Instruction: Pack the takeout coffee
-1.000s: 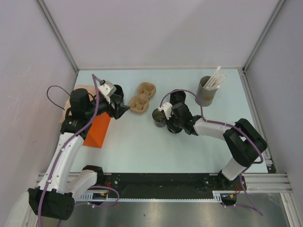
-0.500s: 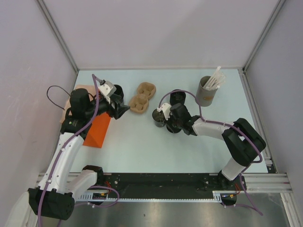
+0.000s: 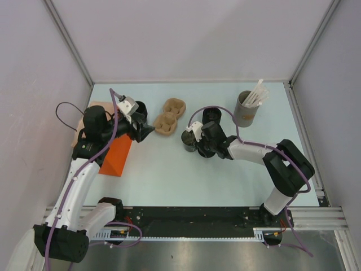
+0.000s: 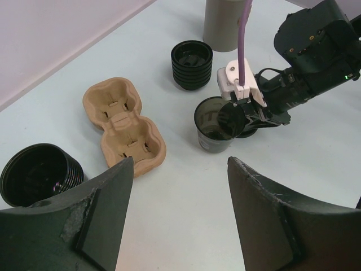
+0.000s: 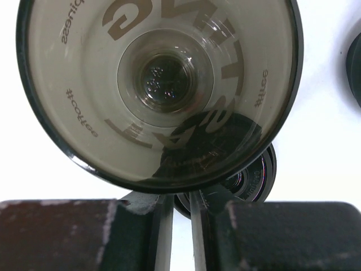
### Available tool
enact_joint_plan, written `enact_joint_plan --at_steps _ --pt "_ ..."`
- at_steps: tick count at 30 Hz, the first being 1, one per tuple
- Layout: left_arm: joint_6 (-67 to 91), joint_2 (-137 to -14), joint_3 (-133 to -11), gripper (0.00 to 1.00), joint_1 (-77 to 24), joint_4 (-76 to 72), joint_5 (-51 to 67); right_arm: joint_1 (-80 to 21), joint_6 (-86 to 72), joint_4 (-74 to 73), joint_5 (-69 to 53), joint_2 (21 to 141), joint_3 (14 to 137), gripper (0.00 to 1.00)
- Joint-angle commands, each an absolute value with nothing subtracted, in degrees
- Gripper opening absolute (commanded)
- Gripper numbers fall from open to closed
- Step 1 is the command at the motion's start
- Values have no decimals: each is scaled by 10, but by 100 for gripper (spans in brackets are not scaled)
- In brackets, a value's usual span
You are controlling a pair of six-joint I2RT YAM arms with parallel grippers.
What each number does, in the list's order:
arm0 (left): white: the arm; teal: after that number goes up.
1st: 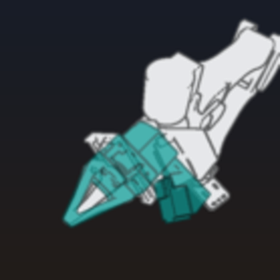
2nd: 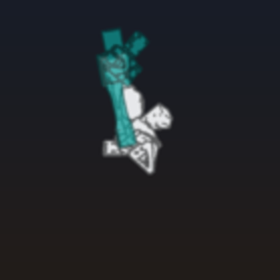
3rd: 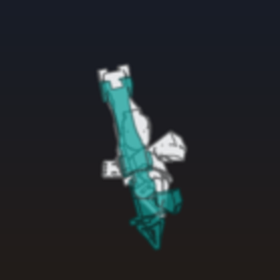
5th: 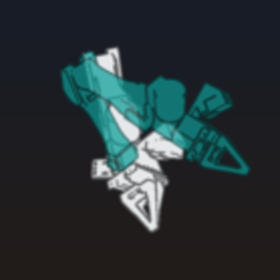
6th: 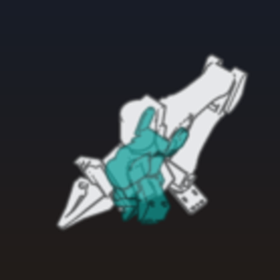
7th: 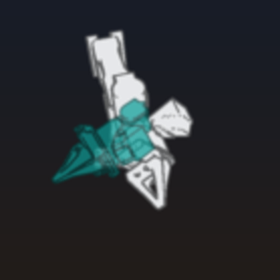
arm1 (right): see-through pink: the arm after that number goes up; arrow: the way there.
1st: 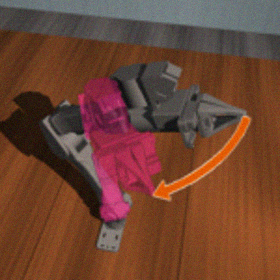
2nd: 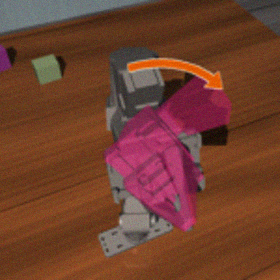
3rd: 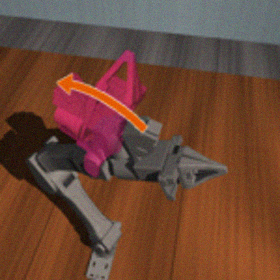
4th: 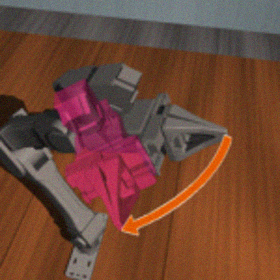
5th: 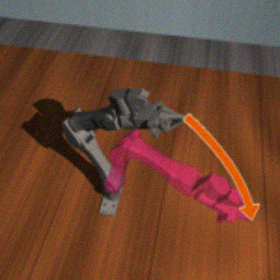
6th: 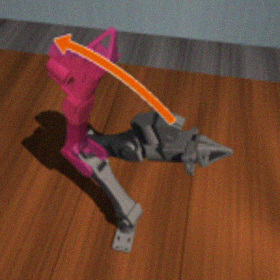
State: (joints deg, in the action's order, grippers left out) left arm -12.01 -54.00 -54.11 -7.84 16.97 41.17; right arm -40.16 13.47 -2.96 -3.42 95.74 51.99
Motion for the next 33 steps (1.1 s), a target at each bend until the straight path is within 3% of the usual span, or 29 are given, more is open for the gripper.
enact_joint_plan --at_steps 1,11,20,33 --pt "-120 -533 -541 73 -73 151 425 -403 122 -38 -25 967 541 21" --pt "-120 -532 -540 72 -73 150 427 -407 120 -51 -26 976 548 24" --pt "-120 -531 -541 72 -73 151 428 -391 134 -80 -27 964 551 2" --pt "-120 -531 -541 73 -73 150 427 -360 188 -216 -82 821 573 0"
